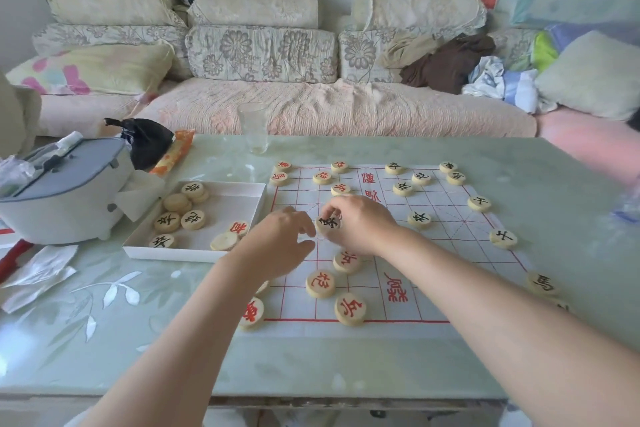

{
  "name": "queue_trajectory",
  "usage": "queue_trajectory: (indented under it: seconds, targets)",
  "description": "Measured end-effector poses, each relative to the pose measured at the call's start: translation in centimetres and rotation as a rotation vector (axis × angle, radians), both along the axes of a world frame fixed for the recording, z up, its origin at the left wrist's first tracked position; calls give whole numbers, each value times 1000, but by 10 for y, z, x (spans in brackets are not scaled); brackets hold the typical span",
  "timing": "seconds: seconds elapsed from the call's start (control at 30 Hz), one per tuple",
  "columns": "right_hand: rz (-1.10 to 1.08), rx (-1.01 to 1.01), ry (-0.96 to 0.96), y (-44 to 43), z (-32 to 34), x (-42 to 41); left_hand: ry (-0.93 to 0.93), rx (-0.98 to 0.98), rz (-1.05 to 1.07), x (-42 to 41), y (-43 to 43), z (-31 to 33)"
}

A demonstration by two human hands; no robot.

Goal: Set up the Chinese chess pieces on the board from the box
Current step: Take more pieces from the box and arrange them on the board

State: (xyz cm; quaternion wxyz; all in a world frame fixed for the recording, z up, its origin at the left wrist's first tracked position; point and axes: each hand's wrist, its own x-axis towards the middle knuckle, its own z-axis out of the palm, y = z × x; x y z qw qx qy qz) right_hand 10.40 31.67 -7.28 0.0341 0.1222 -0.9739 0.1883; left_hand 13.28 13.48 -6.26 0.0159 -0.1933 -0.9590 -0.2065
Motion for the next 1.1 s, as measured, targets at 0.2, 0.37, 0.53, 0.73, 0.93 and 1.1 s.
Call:
queue_trajectory:
  seconds: [0.2,0.37,0.53,0.73,0.93,1.1]
  targets:
    - [-104,-62,62,60,17,23,59,52,-78,2,62,9]
    - [-256,-87,40,131,21,40,44,23,-159,4,118,2]
    - [-442,-99,22,197,25,55,38,-54,-263,0,169,-7]
    - [-460,-182,-128,255,15,75,10,-107,-385,2,211,-21]
    - [-477,-101,-197,279,-4,97,-33,-213,-393,7,214,-35]
    - [-517,-78,-73,277,-10,105,-6,-227,-384,12,215,-35]
